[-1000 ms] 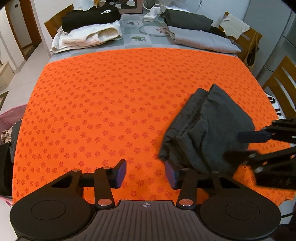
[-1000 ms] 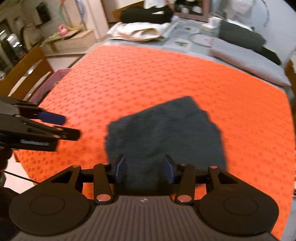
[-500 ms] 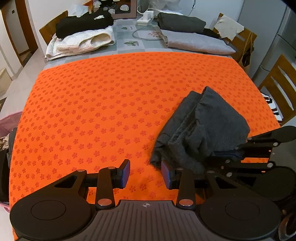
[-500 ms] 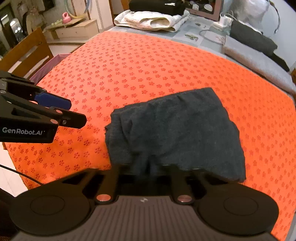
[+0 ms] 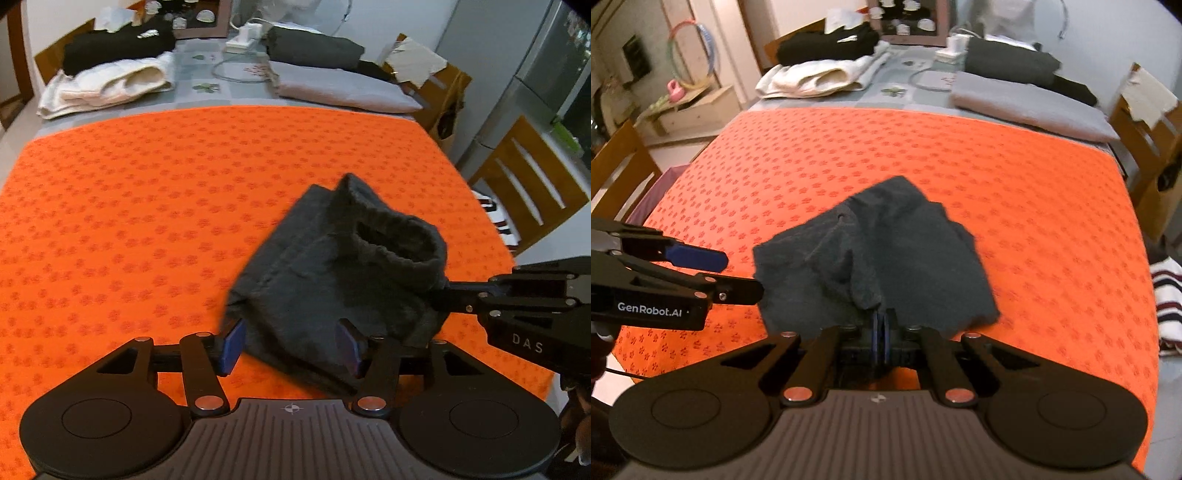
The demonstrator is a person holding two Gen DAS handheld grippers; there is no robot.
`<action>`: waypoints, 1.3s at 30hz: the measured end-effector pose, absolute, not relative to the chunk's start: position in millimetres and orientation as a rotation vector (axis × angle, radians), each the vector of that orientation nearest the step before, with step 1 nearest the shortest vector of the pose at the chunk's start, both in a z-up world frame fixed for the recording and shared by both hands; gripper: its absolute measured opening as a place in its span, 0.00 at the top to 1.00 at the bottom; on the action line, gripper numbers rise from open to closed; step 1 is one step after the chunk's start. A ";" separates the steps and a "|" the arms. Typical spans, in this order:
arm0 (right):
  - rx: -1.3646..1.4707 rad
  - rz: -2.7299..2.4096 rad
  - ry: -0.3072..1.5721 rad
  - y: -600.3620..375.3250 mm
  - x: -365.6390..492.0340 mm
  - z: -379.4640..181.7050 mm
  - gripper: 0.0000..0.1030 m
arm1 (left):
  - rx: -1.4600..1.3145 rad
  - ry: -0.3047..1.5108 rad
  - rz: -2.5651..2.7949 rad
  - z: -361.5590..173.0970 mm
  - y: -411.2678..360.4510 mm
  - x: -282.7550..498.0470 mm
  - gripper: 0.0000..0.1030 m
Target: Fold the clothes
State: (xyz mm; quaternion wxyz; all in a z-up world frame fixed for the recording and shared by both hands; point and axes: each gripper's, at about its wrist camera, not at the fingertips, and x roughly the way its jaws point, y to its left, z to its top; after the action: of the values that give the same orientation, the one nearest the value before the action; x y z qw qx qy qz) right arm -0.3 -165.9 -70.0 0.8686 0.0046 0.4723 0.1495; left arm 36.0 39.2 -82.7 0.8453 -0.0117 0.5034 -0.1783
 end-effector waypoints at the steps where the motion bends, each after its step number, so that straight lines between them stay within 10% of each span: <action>1: 0.016 0.308 0.987 -169.3 -1.4 -69.4 0.96 | -0.029 1.070 -0.376 -86.1 36.2 37.8 0.44; 5: 0.037 0.289 0.979 -181.9 -5.6 -67.2 0.96 | -0.053 1.111 -0.336 -101.9 27.3 44.8 0.45; 10: 0.067 0.263 0.966 -202.1 -9.1 -63.2 0.96 | -0.103 1.085 -0.281 -101.0 27.1 46.3 0.94; 29: 0.198 0.233 0.676 -328.8 4.0 65.2 0.97 | -0.021 0.647 -0.287 121.2 54.1 35.7 0.96; 39: 0.273 0.351 0.662 -328.3 60.7 85.8 0.96 | -0.018 0.752 -0.158 114.9 88.0 47.8 0.95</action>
State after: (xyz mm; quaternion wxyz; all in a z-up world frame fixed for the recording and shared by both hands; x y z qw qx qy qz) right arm 60.7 -328.3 85.8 0.9215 0.1329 0.3225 0.1708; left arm 47.8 88.0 114.9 0.9271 -0.0088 0.3666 -0.0771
